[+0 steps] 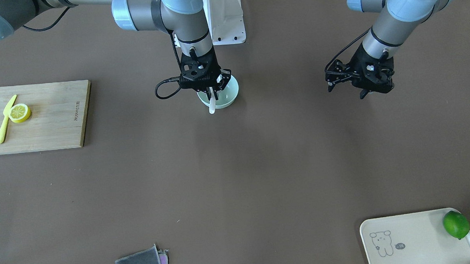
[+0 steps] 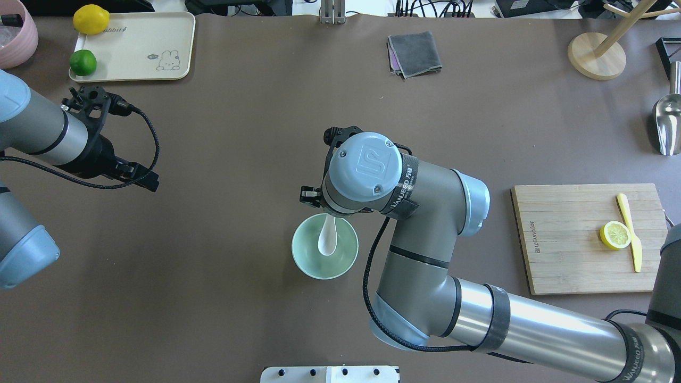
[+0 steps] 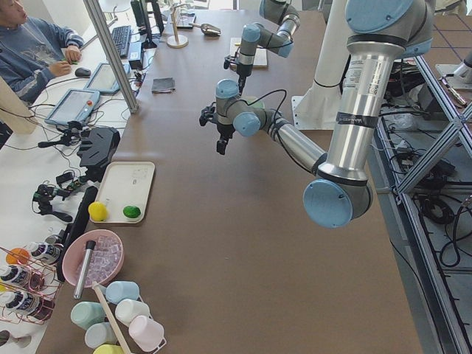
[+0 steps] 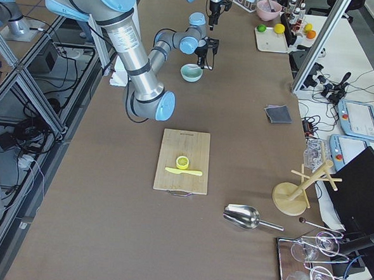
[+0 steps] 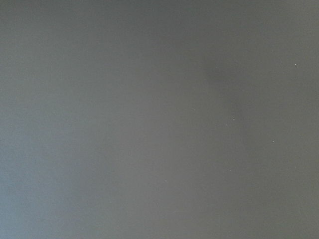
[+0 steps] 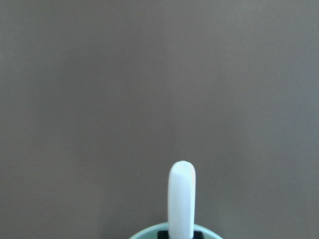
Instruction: Place spoon in bowl
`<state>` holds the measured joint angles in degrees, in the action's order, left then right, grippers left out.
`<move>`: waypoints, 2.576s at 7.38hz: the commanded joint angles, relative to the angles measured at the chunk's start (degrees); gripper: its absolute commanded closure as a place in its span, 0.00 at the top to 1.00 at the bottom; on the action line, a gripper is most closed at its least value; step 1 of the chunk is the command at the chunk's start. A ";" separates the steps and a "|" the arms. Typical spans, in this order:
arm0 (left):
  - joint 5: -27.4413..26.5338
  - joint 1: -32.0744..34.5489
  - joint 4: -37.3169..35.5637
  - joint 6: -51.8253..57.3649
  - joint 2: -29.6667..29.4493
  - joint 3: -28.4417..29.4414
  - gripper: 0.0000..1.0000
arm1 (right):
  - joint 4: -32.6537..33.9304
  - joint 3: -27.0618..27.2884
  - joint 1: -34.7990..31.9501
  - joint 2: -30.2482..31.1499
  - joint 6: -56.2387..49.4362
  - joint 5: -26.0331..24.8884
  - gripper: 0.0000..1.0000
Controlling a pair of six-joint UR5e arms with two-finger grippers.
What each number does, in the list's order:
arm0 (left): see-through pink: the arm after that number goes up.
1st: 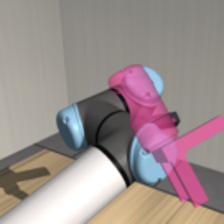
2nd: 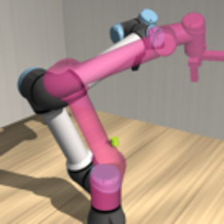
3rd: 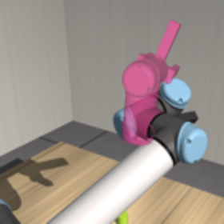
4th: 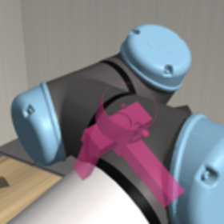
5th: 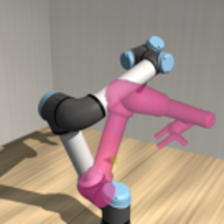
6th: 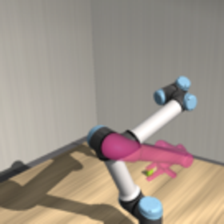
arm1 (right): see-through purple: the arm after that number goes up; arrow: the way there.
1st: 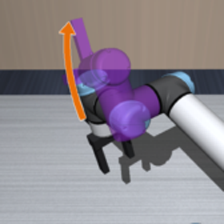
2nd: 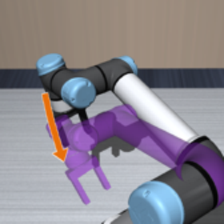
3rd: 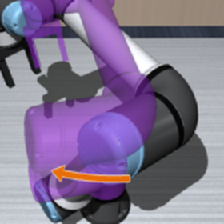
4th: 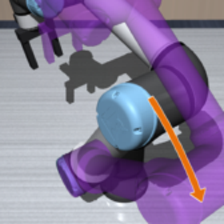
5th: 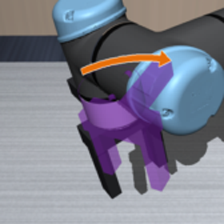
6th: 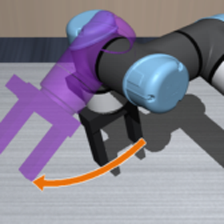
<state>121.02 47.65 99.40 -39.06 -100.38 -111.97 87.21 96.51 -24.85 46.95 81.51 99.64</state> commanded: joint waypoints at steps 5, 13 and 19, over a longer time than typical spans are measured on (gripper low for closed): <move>0.01 -0.02 0.00 -0.05 -0.08 0.26 0.98 | -0.20 -1.41 1.56 -0.19 3.02 -3.92 0.84; 6.22 21.37 -0.53 28.18 11.50 2.88 0.98 | 6.40 14.41 -26.24 24.82 -36.68 21.16 1.00; 14.50 35.91 -0.18 39.23 19.96 6.76 0.98 | 6.40 10.92 -48.42 40.58 -73.56 29.37 1.00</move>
<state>133.94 81.46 99.03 -0.01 -81.92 -105.28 93.63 109.46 -69.38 85.76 14.51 127.98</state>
